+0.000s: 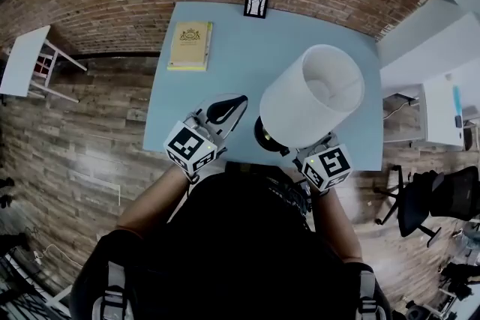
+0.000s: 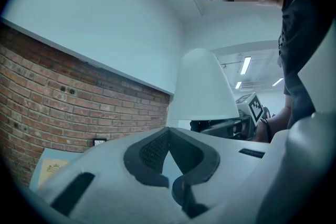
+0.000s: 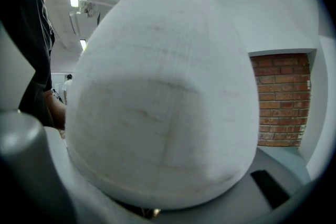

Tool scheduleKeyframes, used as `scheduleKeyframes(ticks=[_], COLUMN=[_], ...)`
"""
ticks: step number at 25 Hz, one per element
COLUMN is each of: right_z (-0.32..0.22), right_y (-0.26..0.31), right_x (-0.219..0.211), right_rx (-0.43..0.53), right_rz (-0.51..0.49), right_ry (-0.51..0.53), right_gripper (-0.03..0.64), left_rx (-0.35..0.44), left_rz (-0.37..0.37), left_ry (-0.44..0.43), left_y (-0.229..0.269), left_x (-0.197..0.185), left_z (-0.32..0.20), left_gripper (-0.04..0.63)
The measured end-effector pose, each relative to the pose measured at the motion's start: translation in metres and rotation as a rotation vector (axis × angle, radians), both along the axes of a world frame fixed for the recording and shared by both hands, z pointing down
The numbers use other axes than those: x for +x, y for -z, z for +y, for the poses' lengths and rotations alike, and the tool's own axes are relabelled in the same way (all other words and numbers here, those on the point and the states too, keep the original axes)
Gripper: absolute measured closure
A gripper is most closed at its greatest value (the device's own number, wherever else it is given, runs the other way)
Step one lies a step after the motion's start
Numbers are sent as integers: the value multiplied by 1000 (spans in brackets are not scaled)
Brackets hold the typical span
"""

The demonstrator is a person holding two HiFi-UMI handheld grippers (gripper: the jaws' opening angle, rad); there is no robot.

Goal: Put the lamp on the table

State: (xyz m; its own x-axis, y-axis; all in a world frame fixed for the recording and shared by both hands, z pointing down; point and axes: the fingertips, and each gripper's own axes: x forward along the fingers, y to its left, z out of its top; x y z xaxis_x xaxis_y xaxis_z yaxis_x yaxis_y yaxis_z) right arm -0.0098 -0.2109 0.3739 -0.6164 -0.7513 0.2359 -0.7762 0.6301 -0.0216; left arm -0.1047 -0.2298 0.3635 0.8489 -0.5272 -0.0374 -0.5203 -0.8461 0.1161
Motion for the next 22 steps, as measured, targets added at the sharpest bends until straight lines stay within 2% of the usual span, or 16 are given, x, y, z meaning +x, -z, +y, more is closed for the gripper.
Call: scheduleKeyframes(ticks=[14, 17, 22], right_z=[-46, -54, -66], right_y=[-14, -16, -25], right_x=[-8, -7, 3], right_rx=[-9, -14, -36], right_rz=[7, 1, 12], right_ry=[5, 7, -1], right_gripper=[492, 492, 492], left_rx=[-33, -60, -76], left_rz=[-25, -6, -21], left_ry=[21, 16, -10], left_y=[-12, -15, -23], left_x=[-23, -20, -5], left_z=[-32, -40, -51], left_gripper=[586, 586, 586])
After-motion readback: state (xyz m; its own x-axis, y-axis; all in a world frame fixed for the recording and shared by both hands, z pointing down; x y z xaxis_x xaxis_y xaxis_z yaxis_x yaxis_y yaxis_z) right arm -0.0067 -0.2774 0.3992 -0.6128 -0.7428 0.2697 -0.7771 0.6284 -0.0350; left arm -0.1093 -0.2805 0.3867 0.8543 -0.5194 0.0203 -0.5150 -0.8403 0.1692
